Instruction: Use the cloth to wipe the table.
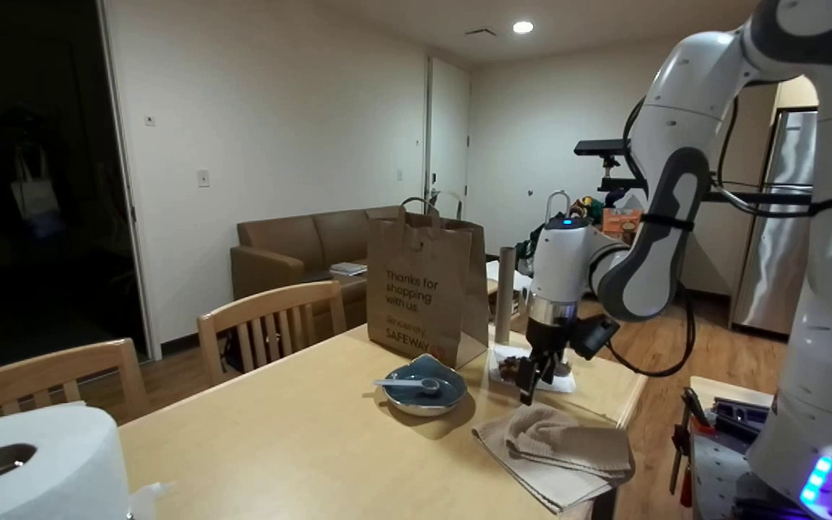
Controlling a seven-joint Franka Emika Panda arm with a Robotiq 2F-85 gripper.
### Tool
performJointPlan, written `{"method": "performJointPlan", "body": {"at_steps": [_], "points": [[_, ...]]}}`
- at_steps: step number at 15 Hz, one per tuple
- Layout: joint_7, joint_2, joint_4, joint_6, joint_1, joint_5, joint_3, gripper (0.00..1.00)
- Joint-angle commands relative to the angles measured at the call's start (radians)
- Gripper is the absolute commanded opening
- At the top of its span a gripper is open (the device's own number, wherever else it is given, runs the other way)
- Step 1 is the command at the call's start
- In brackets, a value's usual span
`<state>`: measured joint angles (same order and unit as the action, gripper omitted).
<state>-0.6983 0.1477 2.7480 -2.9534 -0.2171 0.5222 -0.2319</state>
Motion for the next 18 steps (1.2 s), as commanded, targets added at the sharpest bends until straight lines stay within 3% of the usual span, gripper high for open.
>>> {"method": "performJointPlan", "body": {"at_steps": [1, 2, 3, 7, 13, 14, 18], "points": [[0.012, 0.162, -0.069, -0.085, -0.009, 0.027, 0.044, 1.00], [0.021, 0.193, -0.085, -0.095, -0.007, 0.022, 0.051, 0.75], [0.026, 0.218, -0.099, -0.102, -0.007, 0.018, 0.054, 0.73], [0.020, 0.283, -0.143, -0.121, -0.004, 0.011, 0.061, 0.47], [0.039, 0.287, -0.167, -0.145, 0.024, 0.043, 0.094, 0.08], [0.010, 0.204, -0.092, -0.161, 0.063, 0.047, 0.067, 0.03], [0.017, 0.227, -0.117, -0.210, 0.156, 0.088, 0.027, 0.04]]}}
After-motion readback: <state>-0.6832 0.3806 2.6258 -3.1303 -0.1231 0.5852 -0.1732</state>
